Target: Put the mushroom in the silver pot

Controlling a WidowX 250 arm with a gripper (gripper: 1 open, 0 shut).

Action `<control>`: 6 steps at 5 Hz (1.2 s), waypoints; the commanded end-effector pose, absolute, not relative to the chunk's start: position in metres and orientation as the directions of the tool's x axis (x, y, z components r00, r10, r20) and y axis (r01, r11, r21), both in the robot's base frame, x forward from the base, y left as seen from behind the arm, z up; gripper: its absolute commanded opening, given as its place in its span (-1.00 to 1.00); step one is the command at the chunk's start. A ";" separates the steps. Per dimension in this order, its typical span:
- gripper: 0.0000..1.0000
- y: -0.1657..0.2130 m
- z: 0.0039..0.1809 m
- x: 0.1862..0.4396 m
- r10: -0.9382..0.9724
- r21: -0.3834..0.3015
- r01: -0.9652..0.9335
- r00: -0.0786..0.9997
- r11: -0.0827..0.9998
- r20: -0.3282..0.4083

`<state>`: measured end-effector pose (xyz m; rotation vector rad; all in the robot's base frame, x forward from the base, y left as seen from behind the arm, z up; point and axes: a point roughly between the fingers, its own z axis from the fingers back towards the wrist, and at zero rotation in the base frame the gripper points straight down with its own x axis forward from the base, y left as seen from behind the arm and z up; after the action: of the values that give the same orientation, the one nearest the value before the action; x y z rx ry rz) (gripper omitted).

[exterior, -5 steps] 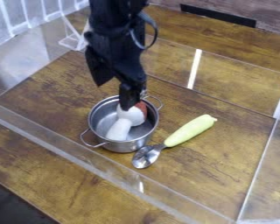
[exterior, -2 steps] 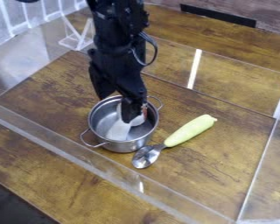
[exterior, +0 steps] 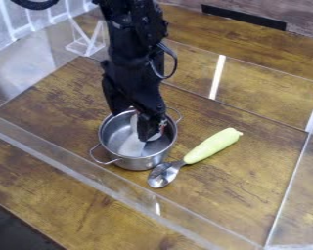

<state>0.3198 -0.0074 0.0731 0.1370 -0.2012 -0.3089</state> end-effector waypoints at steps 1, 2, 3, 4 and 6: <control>1.00 -0.013 0.078 0.321 -0.332 0.169 0.301 0.921 0.939 0.206; -1.00 -0.016 0.075 0.318 -0.342 0.169 0.311 0.917 0.935 0.205; -1.00 -0.020 0.086 0.318 -0.317 0.169 0.285 0.925 0.943 0.208; -1.00 -0.024 0.113 0.321 -0.284 0.161 0.251 0.930 0.955 0.235; 1.00 -0.036 0.134 0.317 -0.247 0.152 0.212 0.931 0.965 0.268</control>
<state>0.3124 -0.0338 0.1089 0.1225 -0.2090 -0.2344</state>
